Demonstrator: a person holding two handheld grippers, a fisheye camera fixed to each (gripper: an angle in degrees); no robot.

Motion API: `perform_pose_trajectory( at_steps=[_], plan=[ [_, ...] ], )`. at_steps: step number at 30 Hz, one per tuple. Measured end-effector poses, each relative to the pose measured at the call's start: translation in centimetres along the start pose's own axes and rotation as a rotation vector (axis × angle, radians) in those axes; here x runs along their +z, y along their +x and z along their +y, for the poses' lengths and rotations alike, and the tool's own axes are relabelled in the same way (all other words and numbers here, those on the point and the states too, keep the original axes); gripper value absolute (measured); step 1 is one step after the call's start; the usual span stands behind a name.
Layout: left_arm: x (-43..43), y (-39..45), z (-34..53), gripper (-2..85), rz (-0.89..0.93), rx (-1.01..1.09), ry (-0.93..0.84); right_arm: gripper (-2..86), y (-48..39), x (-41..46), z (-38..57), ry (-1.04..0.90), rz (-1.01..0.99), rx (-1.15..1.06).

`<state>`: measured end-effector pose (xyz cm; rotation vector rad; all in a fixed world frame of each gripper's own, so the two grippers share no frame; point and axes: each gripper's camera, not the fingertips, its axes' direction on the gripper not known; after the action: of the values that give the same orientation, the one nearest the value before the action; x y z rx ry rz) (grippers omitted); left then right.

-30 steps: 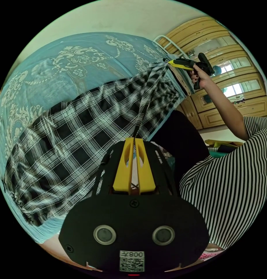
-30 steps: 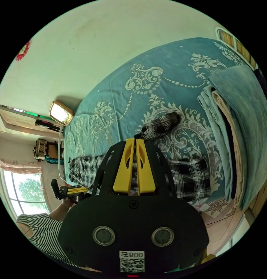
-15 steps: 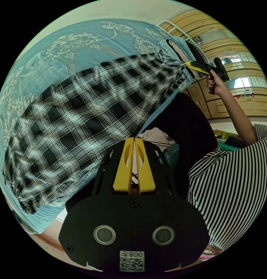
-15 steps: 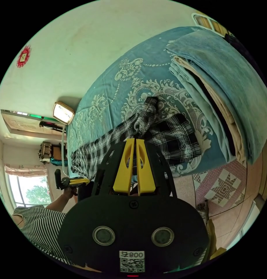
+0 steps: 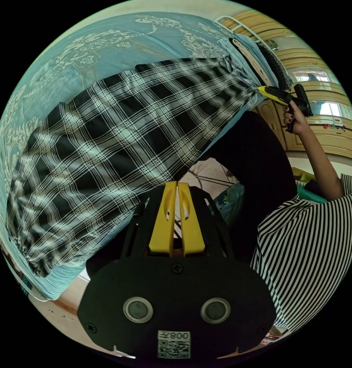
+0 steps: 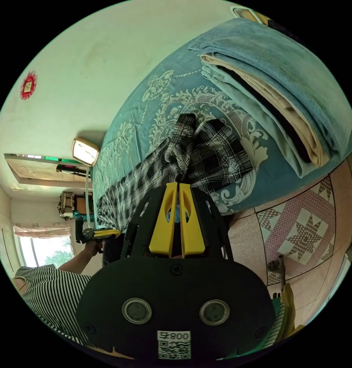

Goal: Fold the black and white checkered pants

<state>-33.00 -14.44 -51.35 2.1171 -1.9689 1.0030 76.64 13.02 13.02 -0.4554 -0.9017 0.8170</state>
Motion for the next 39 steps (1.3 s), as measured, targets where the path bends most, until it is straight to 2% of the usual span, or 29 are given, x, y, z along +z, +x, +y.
perform_pose_trajectory(
  at_steps=[6, 10, 15, 22, 29, 34, 39],
  plan=[
    [2.7, -1.6, 1.1, 0.3, -0.011, -0.019, -0.008, 0.4, 3.0, 0.8, 0.5, -0.012, -0.020, 0.022],
    [3.7, -3.3, 2.4, 0.3, 0.000, -0.057, 0.041, 0.4, 3.9, 0.4, 0.7, 0.035, -0.111, 0.012],
    [6.6, -5.7, 3.4, 0.4, 0.016, -0.095, 0.032, 0.5, 3.5, 1.0, -0.2, 0.017, -0.054, -0.064],
    [11.4, -8.7, 4.4, 0.7, 0.008, -0.106, -0.013, 0.7, 7.0, 3.9, 0.6, -0.037, 0.008, -0.014],
    [14.5, -11.9, 6.1, 2.0, 0.034, -0.119, -0.013, 1.4, 10.0, 5.6, 1.2, -0.016, -0.085, 0.036],
    [15.5, -14.4, 8.6, 3.0, 0.056, -0.186, 0.082, 2.7, 11.1, 6.3, 1.8, 0.034, -0.131, 0.054],
    [16.4, -15.0, 8.8, 3.3, 0.075, -0.165, 0.201, 3.8, 10.9, 5.8, 2.9, 0.124, -0.056, 0.061]
  ],
)
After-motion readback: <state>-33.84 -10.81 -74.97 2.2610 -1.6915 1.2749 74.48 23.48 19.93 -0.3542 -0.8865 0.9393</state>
